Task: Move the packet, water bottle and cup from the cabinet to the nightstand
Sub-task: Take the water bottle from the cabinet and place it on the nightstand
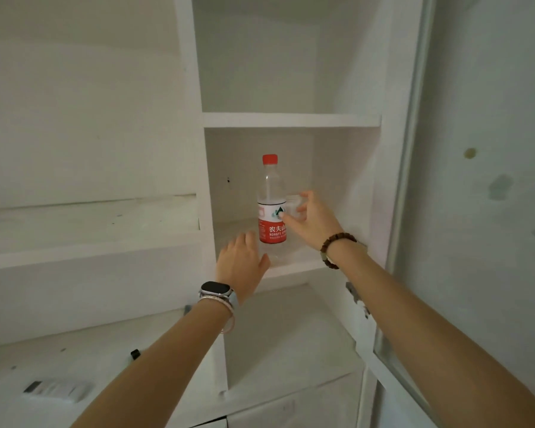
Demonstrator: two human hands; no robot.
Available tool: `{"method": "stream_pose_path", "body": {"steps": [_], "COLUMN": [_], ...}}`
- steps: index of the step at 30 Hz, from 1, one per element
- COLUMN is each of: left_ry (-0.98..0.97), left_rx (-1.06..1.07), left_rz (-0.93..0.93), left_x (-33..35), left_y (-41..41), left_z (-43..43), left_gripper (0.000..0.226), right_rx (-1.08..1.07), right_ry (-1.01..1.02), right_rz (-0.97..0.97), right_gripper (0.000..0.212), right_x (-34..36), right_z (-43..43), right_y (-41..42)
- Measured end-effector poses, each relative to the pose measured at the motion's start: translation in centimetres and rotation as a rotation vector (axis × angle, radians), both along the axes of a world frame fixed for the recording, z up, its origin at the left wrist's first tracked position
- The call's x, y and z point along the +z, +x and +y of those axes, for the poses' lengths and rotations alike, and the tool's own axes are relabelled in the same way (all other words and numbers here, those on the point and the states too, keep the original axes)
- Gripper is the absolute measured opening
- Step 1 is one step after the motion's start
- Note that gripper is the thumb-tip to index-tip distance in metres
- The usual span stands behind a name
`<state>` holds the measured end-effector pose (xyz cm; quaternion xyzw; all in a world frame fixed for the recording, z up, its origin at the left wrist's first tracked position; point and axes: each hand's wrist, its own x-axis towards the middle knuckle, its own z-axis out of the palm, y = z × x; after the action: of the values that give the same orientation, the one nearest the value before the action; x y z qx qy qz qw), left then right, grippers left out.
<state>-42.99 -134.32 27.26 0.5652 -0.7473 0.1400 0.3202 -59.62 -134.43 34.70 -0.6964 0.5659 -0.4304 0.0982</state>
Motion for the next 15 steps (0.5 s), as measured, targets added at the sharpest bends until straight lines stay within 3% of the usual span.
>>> {"method": "stream_pose_path", "body": {"steps": [7,15], "left_ry": [0.012,0.04], "left_rx": [-0.059,-0.16], "left_rz": [0.045,0.137], "left_x": [-0.8,-2.0], "left_y": [-0.4,-0.8], "left_z": [-2.8,-4.5], "left_gripper": [0.053,0.067], "right_rx": [0.024,-0.025], "right_ry": [-0.024,-0.028], "right_rz": [-0.07,-0.098], "right_gripper": [0.085,0.067], "right_x": [2.6,1.3], "right_z": [-5.4,-8.1], "right_y": [2.7,4.2]}}
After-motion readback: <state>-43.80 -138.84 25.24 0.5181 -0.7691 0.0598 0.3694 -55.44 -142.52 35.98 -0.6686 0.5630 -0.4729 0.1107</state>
